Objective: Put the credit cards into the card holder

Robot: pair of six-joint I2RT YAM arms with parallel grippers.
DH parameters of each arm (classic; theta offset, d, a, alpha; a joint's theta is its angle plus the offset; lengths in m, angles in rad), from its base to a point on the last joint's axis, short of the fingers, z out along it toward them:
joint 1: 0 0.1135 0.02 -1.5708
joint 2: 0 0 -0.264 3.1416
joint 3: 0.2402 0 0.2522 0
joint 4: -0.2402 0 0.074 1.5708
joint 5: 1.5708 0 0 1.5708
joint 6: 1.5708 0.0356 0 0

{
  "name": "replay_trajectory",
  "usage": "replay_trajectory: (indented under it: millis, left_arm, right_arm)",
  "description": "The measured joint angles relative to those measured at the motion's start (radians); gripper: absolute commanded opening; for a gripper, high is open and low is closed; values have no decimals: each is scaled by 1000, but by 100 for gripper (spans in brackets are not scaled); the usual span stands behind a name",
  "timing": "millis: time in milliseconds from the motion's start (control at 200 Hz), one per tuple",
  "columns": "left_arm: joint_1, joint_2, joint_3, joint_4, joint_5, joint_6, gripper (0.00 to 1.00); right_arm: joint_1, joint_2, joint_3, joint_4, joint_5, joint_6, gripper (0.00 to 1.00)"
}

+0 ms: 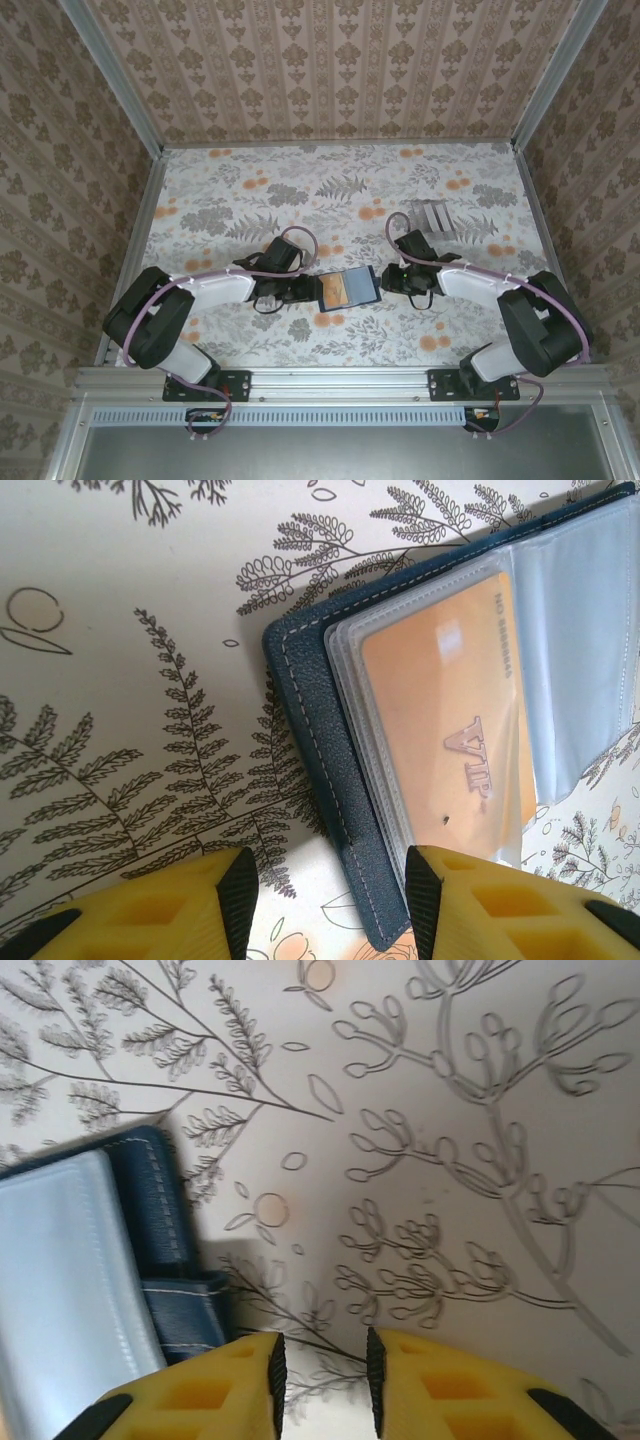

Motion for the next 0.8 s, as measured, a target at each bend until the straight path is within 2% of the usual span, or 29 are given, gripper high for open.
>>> replay_trajectory:
  millis: [175,285,405,480,570,660,800]
  left_arm:
    - [0,0,3,-3,0,1,48]
    - [0,0,8,-16,-5,6,48]
    - [0,0,8,-16,-8,7,48]
    - [0,0,8,-17,-9,8,48]
    - [0,0,8,-16,-9,8,48]
    - [-1,0,8,-16,-9,11,48]
    - [-1,0,8,-16,-9,15,48]
  right_arm:
    - [53,-4,53,-105,147,-32,38]
    - [67,-10,109,-158,162,5,49]
    - [71,-28,145,-185,117,212,51]
    - [84,-32,145,-192,104,369,45]
    - [105,-31,154,-228,102,548,45]
    - [114,-20,185,-264,102,674,42]
    - [110,11,196,-250,82,823,43]
